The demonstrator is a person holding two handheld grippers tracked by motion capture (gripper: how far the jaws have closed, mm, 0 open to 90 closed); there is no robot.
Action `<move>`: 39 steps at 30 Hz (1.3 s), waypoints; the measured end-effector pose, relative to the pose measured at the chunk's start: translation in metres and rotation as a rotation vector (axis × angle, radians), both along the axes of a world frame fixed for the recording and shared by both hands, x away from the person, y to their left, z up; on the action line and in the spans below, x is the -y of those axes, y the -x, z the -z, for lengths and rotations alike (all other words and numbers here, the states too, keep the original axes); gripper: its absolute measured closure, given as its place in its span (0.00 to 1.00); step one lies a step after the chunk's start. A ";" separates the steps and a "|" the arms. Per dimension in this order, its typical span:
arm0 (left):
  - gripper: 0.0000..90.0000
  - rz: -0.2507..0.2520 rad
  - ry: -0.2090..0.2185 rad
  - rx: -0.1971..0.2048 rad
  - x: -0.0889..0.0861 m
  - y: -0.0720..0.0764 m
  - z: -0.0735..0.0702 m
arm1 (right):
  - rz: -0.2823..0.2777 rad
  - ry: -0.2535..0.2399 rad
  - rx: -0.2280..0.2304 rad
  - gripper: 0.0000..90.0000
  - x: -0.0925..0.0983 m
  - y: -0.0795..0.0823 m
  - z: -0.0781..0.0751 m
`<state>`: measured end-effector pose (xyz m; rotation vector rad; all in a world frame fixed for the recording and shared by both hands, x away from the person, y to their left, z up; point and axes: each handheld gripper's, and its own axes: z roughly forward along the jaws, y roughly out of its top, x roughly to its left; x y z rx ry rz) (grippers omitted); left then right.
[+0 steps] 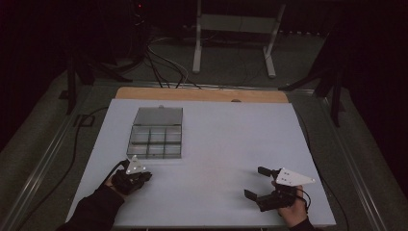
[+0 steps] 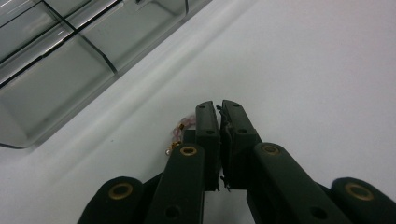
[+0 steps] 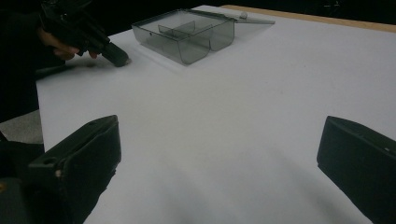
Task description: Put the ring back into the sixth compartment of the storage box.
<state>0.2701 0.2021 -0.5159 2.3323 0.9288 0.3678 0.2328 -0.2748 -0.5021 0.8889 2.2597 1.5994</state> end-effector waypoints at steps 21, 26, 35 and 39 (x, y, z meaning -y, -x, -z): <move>1.00 -0.016 -0.015 0.036 0.002 0.004 -0.003 | 0.002 -0.006 -0.003 0.00 0.001 0.000 0.000; 1.00 -0.036 0.011 0.053 -0.002 0.004 -0.009 | 0.004 -0.009 -0.006 0.00 0.001 -0.001 0.000; 1.00 -0.032 0.019 0.074 -0.004 0.006 -0.016 | 0.004 -0.008 -0.007 0.00 0.001 -0.001 0.000; 1.00 -0.032 0.027 0.092 -0.004 0.007 -0.021 | 0.003 -0.005 -0.006 0.00 0.001 0.000 0.000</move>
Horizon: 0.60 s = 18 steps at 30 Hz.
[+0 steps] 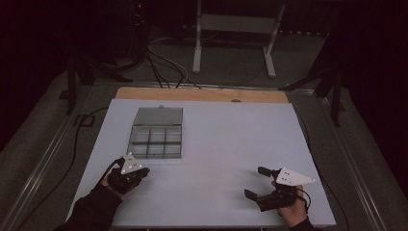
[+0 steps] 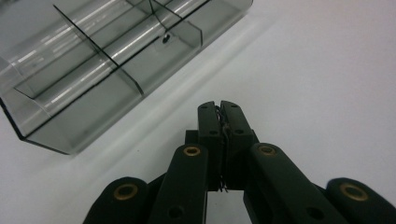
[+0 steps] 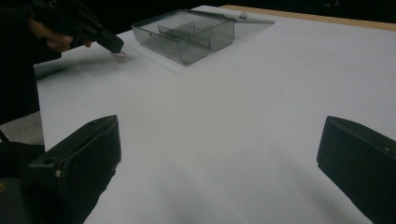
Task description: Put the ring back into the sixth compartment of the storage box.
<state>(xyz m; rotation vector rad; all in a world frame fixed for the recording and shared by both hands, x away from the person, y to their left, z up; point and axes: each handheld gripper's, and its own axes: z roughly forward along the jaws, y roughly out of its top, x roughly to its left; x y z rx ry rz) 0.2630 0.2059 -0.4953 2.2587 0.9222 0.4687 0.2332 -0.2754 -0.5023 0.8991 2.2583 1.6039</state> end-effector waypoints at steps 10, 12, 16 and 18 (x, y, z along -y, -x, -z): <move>1.00 0.005 0.012 0.011 0.000 0.002 -0.007 | 0.002 -0.002 0.000 0.00 0.000 0.000 0.000; 1.00 0.010 0.018 0.013 -0.001 0.002 -0.010 | 0.001 0.003 0.001 0.00 0.000 0.000 0.000; 1.00 0.010 0.032 0.015 -0.001 0.002 -0.012 | 0.001 -0.001 -0.001 0.00 0.000 0.000 0.000; 1.00 0.016 0.041 0.014 -0.002 0.002 -0.015 | 0.004 -0.003 -0.001 0.00 0.000 0.000 0.000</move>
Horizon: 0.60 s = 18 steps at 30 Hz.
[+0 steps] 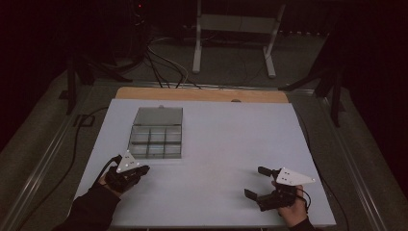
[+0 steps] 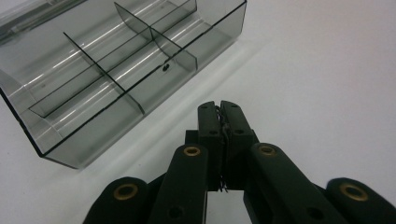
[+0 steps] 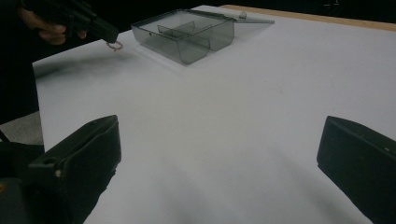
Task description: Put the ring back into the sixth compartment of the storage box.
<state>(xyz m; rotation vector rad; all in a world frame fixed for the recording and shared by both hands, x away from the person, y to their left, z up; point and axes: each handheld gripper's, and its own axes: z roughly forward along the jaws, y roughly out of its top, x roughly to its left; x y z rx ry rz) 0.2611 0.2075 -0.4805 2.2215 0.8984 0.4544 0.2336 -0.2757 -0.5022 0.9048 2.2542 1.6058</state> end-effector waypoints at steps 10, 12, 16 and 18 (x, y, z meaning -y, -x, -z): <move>1.00 0.021 0.025 0.007 0.003 -0.002 -0.008 | 0.000 0.003 0.006 0.00 0.000 0.001 0.000; 1.00 0.020 0.029 0.006 0.004 -0.002 -0.008 | 0.002 0.001 0.005 0.00 0.000 0.000 -0.001; 1.00 0.025 0.035 0.012 0.005 -0.004 -0.011 | 0.001 0.002 0.008 0.00 0.000 0.001 -0.001; 1.00 0.022 0.039 0.012 0.005 -0.005 -0.011 | 0.002 -0.002 0.006 0.00 0.000 0.001 -0.001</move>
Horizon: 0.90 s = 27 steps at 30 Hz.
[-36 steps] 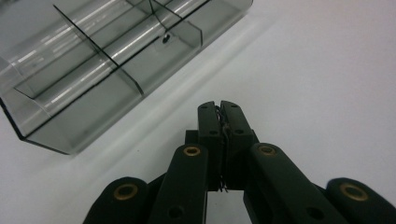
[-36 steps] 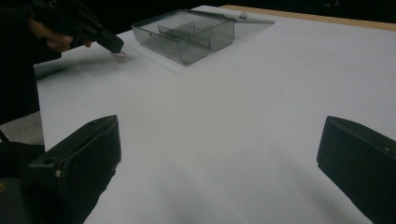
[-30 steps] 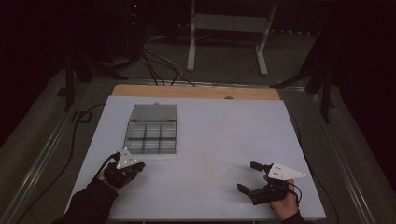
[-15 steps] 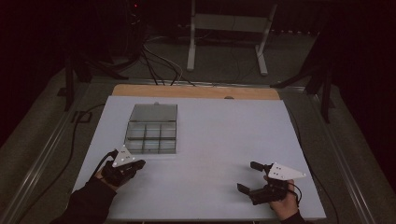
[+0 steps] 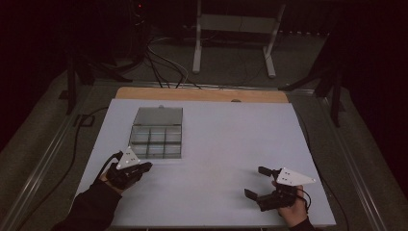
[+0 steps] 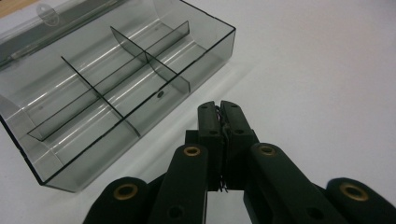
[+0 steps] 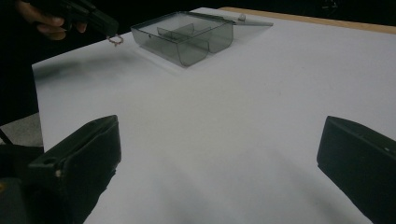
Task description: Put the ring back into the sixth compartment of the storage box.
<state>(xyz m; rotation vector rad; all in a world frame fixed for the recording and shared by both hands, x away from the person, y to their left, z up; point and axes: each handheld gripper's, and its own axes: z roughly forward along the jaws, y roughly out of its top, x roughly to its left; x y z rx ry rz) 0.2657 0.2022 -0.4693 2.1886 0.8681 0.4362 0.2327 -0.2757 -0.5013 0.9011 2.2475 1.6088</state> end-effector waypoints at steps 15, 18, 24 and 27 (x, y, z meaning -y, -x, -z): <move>1.00 0.009 0.032 0.006 0.001 -0.010 -0.010 | 0.000 0.004 0.002 0.00 0.000 0.000 0.000; 1.00 0.016 0.034 0.011 0.004 -0.013 -0.013 | 0.001 0.004 0.002 0.00 0.000 0.000 0.000; 1.00 0.024 0.033 0.016 0.009 -0.017 -0.015 | 0.001 0.002 0.001 0.00 0.000 0.000 0.000; 1.00 0.024 0.034 0.018 0.010 -0.020 -0.015 | 0.002 0.000 -0.001 0.00 0.000 0.000 0.000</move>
